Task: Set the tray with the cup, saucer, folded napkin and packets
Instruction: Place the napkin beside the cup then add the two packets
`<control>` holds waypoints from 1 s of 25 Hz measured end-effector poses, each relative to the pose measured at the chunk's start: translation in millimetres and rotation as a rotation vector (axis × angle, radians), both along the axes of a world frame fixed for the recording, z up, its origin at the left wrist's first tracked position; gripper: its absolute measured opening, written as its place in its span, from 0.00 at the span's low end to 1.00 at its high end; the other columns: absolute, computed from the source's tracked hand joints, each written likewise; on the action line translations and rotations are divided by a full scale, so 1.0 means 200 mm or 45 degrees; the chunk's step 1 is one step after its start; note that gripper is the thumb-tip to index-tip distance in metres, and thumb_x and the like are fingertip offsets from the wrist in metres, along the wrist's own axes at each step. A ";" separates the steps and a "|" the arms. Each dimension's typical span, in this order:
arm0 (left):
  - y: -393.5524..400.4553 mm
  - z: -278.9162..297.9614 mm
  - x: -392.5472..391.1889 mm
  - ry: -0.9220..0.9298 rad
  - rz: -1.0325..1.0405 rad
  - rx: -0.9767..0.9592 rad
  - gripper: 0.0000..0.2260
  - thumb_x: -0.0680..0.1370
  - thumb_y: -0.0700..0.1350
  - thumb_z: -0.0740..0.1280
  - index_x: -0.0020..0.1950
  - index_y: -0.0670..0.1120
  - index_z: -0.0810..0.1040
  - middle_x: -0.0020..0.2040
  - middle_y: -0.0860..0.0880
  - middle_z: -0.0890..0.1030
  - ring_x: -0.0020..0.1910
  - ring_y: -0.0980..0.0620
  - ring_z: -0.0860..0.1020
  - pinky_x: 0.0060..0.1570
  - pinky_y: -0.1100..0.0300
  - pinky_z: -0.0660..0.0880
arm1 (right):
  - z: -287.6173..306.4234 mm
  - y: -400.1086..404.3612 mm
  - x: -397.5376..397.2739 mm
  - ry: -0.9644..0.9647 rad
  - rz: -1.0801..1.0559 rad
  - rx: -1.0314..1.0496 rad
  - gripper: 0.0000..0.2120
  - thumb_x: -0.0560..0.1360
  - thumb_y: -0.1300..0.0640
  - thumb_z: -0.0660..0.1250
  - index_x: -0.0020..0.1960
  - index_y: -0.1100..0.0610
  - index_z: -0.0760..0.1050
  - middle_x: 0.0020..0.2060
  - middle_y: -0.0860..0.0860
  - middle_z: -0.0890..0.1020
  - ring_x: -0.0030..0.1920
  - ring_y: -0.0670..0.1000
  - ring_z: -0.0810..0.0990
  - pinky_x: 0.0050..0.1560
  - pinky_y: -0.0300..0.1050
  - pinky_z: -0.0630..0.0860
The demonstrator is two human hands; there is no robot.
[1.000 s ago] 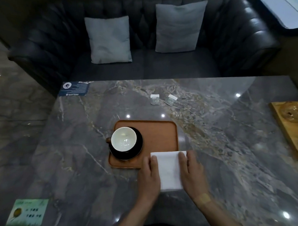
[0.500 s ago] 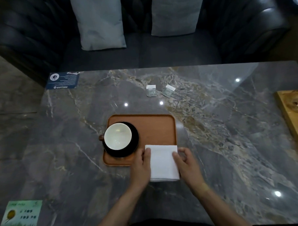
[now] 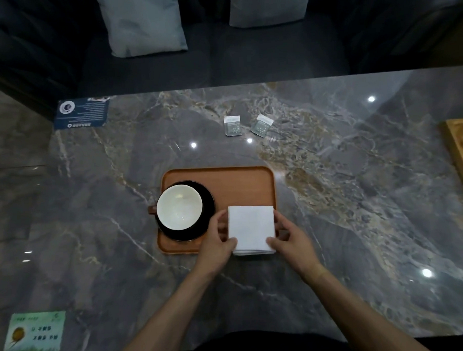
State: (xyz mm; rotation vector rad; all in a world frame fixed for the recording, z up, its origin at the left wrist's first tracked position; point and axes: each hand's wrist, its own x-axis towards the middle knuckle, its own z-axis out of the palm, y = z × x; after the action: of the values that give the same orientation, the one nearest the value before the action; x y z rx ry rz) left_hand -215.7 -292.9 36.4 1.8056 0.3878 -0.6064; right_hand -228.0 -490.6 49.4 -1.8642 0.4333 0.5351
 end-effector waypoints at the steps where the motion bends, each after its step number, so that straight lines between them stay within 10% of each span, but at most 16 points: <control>1: -0.01 -0.01 0.01 -0.013 -0.010 0.018 0.29 0.75 0.34 0.68 0.69 0.57 0.64 0.63 0.52 0.75 0.59 0.57 0.75 0.53 0.66 0.73 | -0.02 0.00 0.01 -0.016 0.014 -0.036 0.33 0.72 0.64 0.70 0.74 0.50 0.66 0.49 0.45 0.81 0.44 0.39 0.80 0.44 0.27 0.73; 5: -0.04 -0.05 0.02 -0.075 -0.026 0.089 0.27 0.75 0.38 0.69 0.67 0.60 0.65 0.64 0.55 0.75 0.57 0.62 0.75 0.51 0.70 0.74 | -0.09 0.00 0.05 -0.065 0.179 -0.359 0.32 0.75 0.58 0.67 0.77 0.48 0.61 0.62 0.53 0.77 0.56 0.51 0.78 0.58 0.46 0.74; 11: -0.08 -0.11 0.04 -0.168 -0.197 0.415 0.28 0.78 0.44 0.67 0.76 0.55 0.60 0.70 0.52 0.65 0.66 0.54 0.70 0.67 0.56 0.69 | -0.14 0.02 0.03 -0.194 0.332 -0.635 0.30 0.78 0.54 0.63 0.77 0.54 0.57 0.66 0.54 0.71 0.60 0.54 0.75 0.55 0.49 0.75; 25: 0.06 -0.22 -0.10 -0.578 -0.702 0.965 0.15 0.76 0.58 0.62 0.62 0.58 0.68 0.60 0.51 0.73 0.56 0.50 0.72 0.52 0.53 0.73 | -0.18 -0.12 -0.07 -0.652 0.684 -0.943 0.20 0.71 0.51 0.74 0.61 0.53 0.79 0.61 0.54 0.80 0.57 0.59 0.78 0.49 0.54 0.77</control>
State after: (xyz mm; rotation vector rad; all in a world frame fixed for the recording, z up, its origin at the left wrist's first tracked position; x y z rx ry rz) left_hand -235.9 -281.1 -7.0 2.7393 -0.2487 -0.4128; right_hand -242.7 -514.0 12.9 -2.7548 -0.2741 0.2217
